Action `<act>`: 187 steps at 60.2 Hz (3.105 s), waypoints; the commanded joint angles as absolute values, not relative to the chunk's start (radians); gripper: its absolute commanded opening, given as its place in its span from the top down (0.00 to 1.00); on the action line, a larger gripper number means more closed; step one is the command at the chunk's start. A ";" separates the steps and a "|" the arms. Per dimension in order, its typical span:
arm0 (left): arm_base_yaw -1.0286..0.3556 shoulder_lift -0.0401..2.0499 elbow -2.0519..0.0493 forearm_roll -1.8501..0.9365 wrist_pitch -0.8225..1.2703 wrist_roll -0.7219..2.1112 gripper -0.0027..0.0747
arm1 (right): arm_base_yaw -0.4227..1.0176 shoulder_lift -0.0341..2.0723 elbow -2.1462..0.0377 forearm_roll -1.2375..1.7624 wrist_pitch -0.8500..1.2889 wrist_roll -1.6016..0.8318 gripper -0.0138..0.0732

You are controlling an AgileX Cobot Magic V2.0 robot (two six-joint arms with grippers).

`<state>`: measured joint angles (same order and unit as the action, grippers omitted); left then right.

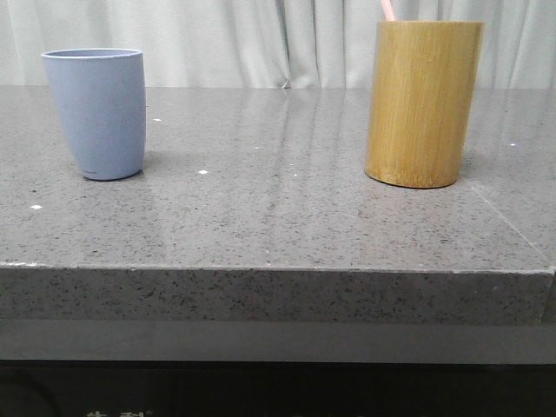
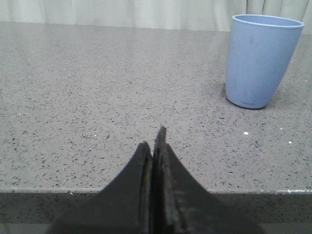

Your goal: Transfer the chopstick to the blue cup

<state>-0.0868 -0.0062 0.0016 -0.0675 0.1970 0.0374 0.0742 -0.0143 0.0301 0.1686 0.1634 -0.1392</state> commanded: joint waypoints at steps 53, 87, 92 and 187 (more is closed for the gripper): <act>-0.084 -0.028 0.009 -0.076 0.113 0.031 0.99 | 0.068 -0.032 0.023 0.164 0.077 -0.144 0.96; -0.084 -0.028 0.009 -0.076 0.034 0.031 0.99 | 0.068 -0.032 0.021 0.164 0.036 -0.144 0.96; -0.084 -0.028 0.007 -0.076 -0.063 0.031 0.99 | 0.068 -0.032 0.014 0.178 -0.028 -0.144 0.96; -0.084 0.567 -0.578 -0.077 0.136 0.000 0.15 | 0.067 0.482 -0.588 0.224 0.288 -0.144 0.18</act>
